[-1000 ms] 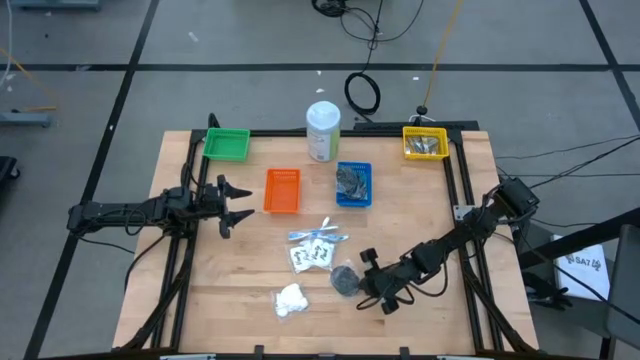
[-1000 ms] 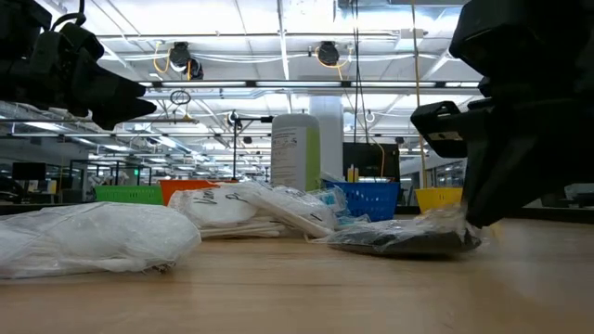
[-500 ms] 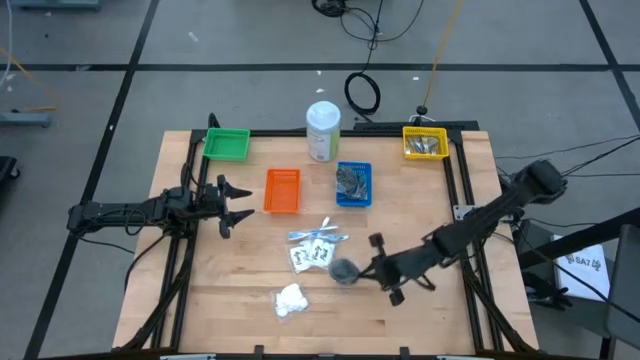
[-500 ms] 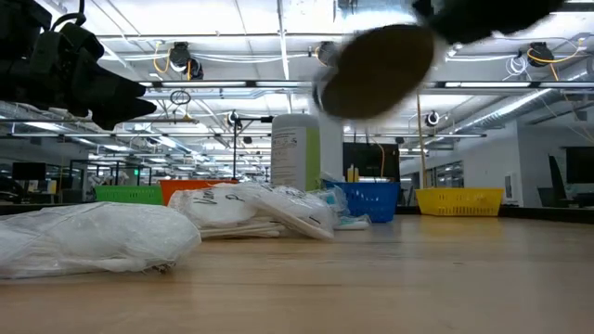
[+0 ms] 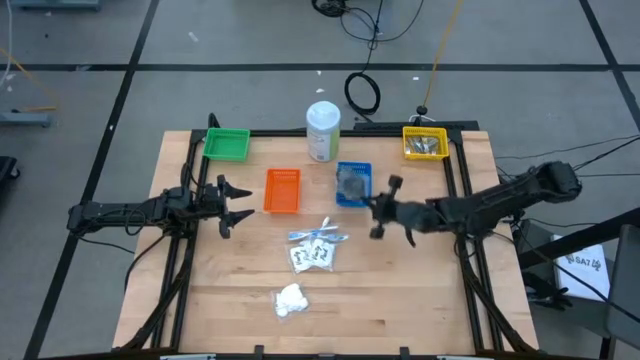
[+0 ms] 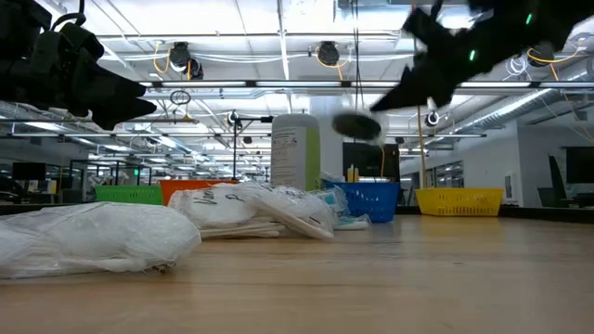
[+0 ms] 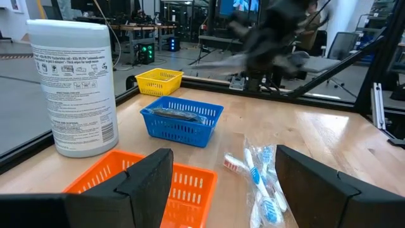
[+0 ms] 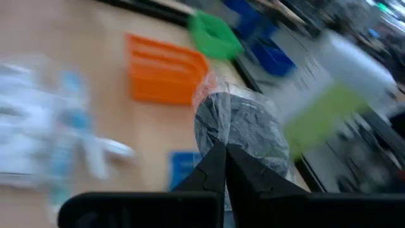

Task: Pick & Place Travel size toiletries
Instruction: Put the hairbrush into the blue bin

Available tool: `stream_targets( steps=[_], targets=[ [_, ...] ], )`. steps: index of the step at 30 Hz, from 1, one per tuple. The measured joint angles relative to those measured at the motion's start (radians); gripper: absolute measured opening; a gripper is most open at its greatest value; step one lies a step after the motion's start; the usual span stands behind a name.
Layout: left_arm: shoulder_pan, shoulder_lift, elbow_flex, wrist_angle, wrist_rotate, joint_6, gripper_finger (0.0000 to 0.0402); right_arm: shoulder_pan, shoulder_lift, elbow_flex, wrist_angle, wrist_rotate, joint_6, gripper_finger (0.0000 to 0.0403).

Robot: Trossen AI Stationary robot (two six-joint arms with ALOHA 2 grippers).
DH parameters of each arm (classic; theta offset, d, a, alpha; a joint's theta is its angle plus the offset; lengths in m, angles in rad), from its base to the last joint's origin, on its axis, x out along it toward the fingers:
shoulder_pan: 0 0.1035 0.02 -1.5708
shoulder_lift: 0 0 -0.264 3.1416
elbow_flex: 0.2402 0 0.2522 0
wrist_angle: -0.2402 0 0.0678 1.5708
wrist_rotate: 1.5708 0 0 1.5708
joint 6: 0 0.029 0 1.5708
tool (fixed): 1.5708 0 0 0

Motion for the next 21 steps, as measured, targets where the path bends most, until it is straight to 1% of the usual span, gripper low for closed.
stream_targets(
  steps=[2,3,7,9,10,16,19,21],
  targets=[
    [0.0,0.0,0.0,0.0,0.0,0.0,0.0274,-0.073,0.011,-0.067,0.087,-0.004,-0.002,0.0],
    [0.0,0.0,0.0,0.0,0.0,0.0,0.0274,-0.109,0.018,-0.099,0.14,-0.026,-0.01,0.0],
    [0.0,0.0,0.0,0.0,0.0,0.0,0.0274,-0.232,0.039,-0.214,0.364,-0.209,0.013,0.0],
    [0.0,0.0,0.0,0.0,0.0,0.0,0.0274,-0.269,0.051,-0.256,0.448,-0.299,0.037,0.0],
    [0.0,0.0,0.0,0.0,0.0,0.0,0.0274,-0.281,0.058,-0.27,0.481,-0.324,0.044,0.0],
    [0.0,0.0,0.0,0.0,0.0,0.0,0.0273,-0.317,0.108,-0.286,0.507,-0.396,0.053,0.0],
    [0.0,0.0,0.0,0.0,0.0,0.0,0.0274,-0.318,0.146,-0.286,0.508,-0.391,0.059,0.0001],
    [0.0,0.0,0.0,0.0,0.0,0.0,0.0274,-0.318,0.166,-0.286,0.513,-0.392,0.078,0.001]
  ],
)
